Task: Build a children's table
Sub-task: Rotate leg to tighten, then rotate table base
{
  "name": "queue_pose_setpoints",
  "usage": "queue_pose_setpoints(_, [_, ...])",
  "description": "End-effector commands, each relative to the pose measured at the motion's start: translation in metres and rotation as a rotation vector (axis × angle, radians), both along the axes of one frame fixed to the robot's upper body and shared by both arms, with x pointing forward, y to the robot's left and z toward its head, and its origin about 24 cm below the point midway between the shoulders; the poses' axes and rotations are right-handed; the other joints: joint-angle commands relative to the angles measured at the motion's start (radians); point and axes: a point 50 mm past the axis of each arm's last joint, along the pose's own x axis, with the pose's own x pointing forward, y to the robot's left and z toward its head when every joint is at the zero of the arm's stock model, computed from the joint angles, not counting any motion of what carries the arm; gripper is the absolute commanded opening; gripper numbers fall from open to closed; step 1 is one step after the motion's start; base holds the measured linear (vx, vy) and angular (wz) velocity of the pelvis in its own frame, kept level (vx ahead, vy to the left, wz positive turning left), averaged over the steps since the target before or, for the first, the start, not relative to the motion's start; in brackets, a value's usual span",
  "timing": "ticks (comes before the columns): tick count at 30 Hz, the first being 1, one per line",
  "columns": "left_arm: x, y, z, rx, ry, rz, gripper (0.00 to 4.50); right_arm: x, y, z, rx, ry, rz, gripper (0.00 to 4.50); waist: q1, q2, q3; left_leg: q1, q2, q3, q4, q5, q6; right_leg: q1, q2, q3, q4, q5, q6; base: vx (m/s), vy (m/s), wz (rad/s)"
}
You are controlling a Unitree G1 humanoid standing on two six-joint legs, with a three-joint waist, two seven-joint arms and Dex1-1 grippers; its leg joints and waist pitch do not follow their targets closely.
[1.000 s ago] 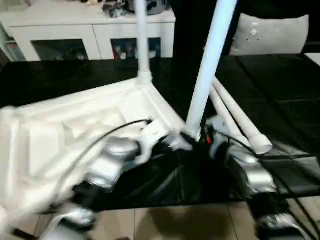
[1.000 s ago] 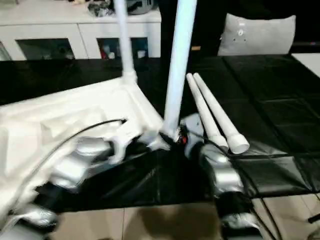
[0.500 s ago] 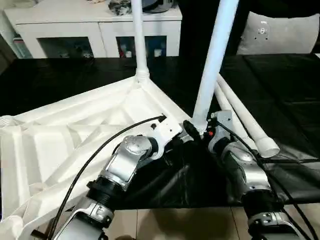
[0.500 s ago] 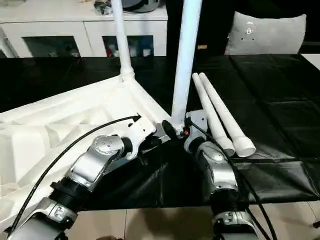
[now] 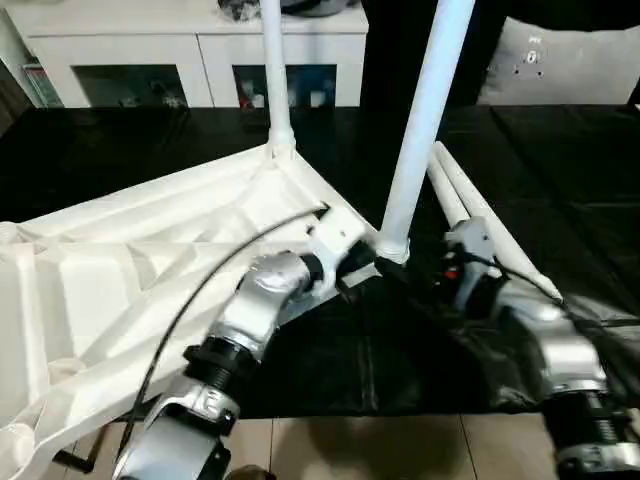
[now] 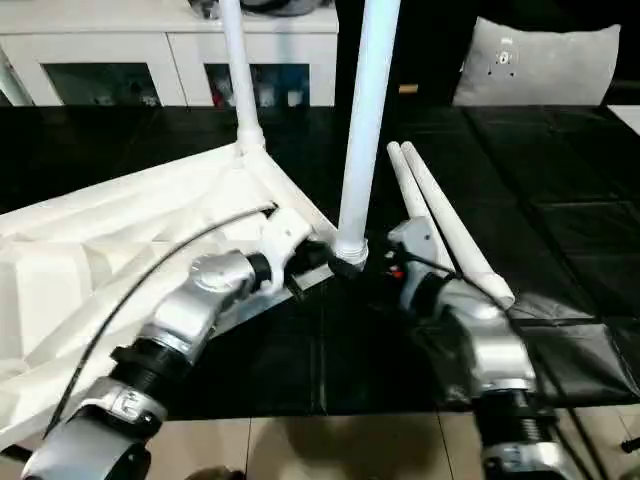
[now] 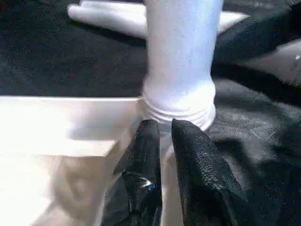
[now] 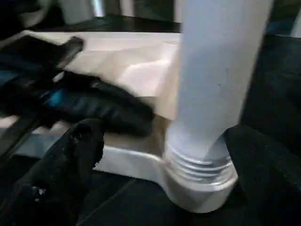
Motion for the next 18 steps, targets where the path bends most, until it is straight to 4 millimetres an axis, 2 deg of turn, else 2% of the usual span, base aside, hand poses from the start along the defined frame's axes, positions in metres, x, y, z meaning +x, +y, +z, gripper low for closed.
queue_pose_setpoints(1, [-0.002, 0.015, 0.002, 0.041, -0.021, -0.004, 0.65, -0.004, 0.009, 0.009, 0.030, 0.000, 0.133, 4.50, 0.008, -0.024, -0.069, 0.006, 0.032, -0.011, -0.044, -0.061, 0.170, 0.065, -0.071, 0.033, -0.054, 0.130, -0.253, 0.000, 0.000, 0.00])
queue_pose_setpoints(2, [-0.004, 0.024, 0.001, 0.070, -0.025, 0.002, 0.65, -0.005, 0.010, 0.011, 0.029, 0.009, 0.170, 4.50, 0.008, -0.025, -0.067, 0.005, 0.034, -0.012, -0.045, -0.070, 0.172, 0.064, -0.071, 0.032, -0.054, 0.099, -0.250, 0.000, 0.000, 0.00])
queue_pose_setpoints(3, [-0.006, 0.031, -0.001, 0.093, -0.023, 0.010, 0.65, -0.005, 0.011, 0.012, 0.024, 0.016, 0.202, 4.50, 0.007, -0.020, -0.066, 0.010, 0.037, -0.012, -0.046, -0.084, 0.168, 0.060, -0.071, 0.032, -0.056, 0.063, -0.247, 0.000, 0.000, 0.00])
queue_pose_setpoints(5, [-0.009, 0.045, -0.003, 0.129, -0.024, 0.018, 0.65, -0.005, 0.010, 0.014, -0.002, 0.030, 0.231, 4.50, 0.007, -0.025, -0.063, 0.013, 0.041, -0.011, -0.049, -0.105, 0.149, 0.056, -0.070, 0.032, -0.060, 0.000, -0.243, 0.000, 0.000, 0.00])
queue_pose_setpoints(7, [-0.014, 0.058, -0.003, 0.166, -0.030, 0.017, 0.65, -0.004, 0.010, 0.015, -0.027, 0.035, 0.252, 4.50, 0.009, -0.022, -0.060, 0.017, 0.042, -0.010, -0.053, -0.128, 0.117, 0.050, -0.069, 0.034, -0.065, -0.065, -0.234, 0.000, 0.000, 0.00])
queue_pose_setpoints(8, [-0.018, 0.066, -0.001, 0.172, -0.027, 0.009, 0.65, -0.004, 0.010, 0.016, -0.025, 0.034, 0.267, 4.50, 0.011, -0.023, -0.060, 0.018, 0.044, -0.011, -0.054, -0.130, 0.110, 0.050, -0.070, 0.034, -0.064, -0.068, -0.233, 0.000, 0.000, 0.00])
queue_pose_setpoints(10, [-0.026, 0.078, 0.004, 0.163, -0.012, -0.016, 0.65, -0.001, 0.013, 0.019, -0.009, 0.028, 0.282, 4.50, 0.011, -0.018, -0.058, 0.020, 0.045, -0.011, -0.057, -0.132, 0.096, 0.045, -0.069, 0.035, -0.062, -0.061, -0.238, 0.000, 0.000, 0.00])
queue_pose_setpoints(11, [-0.032, 0.082, 0.007, 0.153, -0.002, -0.043, 0.83, 0.001, 0.015, 0.019, -0.007, 0.024, 0.281, 4.50, 0.012, -0.018, -0.059, 0.020, 0.045, -0.011, -0.056, -0.133, 0.092, 0.046, -0.070, 0.036, -0.060, -0.056, -0.240, 0.000, 0.000, 0.00])
queue_pose_setpoints(13, [-0.041, 0.086, 0.012, 0.133, 0.014, -0.098, 0.99, 0.003, 0.018, 0.019, -0.009, 0.022, 0.292, 4.50, 0.012, -0.018, -0.058, 0.019, 0.042, -0.010, -0.058, -0.138, 0.081, 0.046, -0.069, 0.036, -0.058, -0.051, -0.248, 0.000, 0.000, 0.00])
queue_pose_setpoints(16, [-0.060, 0.092, 0.017, 0.155, 0.036, -0.183, 1.13, 0.009, 0.022, 0.019, -0.024, 0.015, 0.305, 4.50, 0.015, -0.013, -0.059, 0.021, 0.042, -0.010, -0.057, -0.146, 0.074, 0.045, -0.071, 0.036, -0.055, -0.052, -0.252, 0.000, 0.000, 0.00])
queue_pose_setpoints(17, [-0.064, 0.094, 0.016, 0.169, 0.041, -0.196, 1.39, 0.012, 0.021, 0.019, -0.035, 0.009, 0.296, 4.50, 0.013, -0.015, -0.057, 0.019, 0.040, -0.009, -0.058, -0.143, 0.075, 0.045, -0.068, 0.036, -0.056, -0.050, -0.249, 0.000, 0.000, 0.00])
queue_pose_setpoints(18, [-0.069, 0.096, 0.016, 0.175, 0.051, -0.206, 1.44, 0.015, 0.020, 0.019, -0.046, 0.002, 0.286, 4.50, 0.011, -0.013, -0.057, 0.019, 0.040, -0.010, -0.058, -0.146, 0.070, 0.045, -0.068, 0.036, -0.055, -0.050, -0.253, 0.000, 0.000, 0.00])
